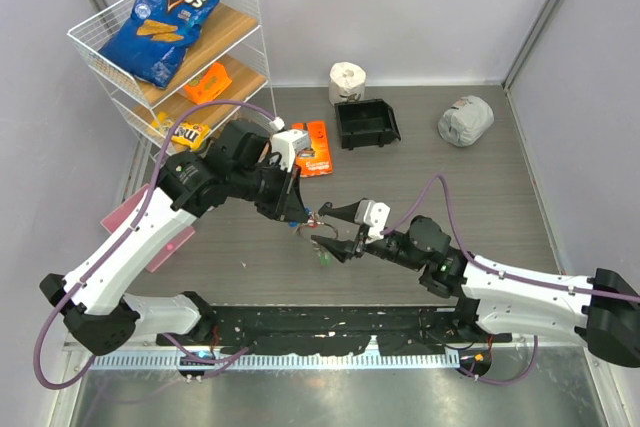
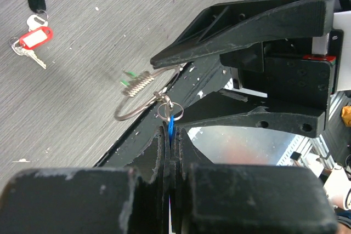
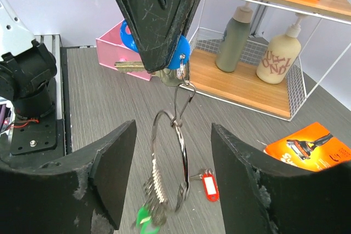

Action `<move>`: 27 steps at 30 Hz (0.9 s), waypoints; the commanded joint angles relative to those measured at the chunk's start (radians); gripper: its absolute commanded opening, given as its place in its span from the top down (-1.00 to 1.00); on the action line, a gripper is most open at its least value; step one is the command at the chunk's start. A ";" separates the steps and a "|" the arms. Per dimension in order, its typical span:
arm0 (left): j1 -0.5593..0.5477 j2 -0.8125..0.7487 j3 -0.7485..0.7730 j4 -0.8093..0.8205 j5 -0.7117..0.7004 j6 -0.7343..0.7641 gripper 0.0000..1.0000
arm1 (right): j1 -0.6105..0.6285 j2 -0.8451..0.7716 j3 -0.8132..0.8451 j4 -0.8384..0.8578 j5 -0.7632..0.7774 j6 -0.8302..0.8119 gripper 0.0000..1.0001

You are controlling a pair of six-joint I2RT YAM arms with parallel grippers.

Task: Remove the keys from the keyring

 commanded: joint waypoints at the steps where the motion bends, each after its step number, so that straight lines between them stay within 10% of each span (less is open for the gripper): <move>1: 0.003 -0.002 0.009 0.056 0.023 -0.011 1.00 | 0.007 0.024 0.021 0.115 0.022 -0.027 -0.21; 27: 0.003 -0.010 -0.006 0.097 0.057 -0.038 1.00 | 0.017 0.070 0.069 0.153 0.030 -0.007 0.52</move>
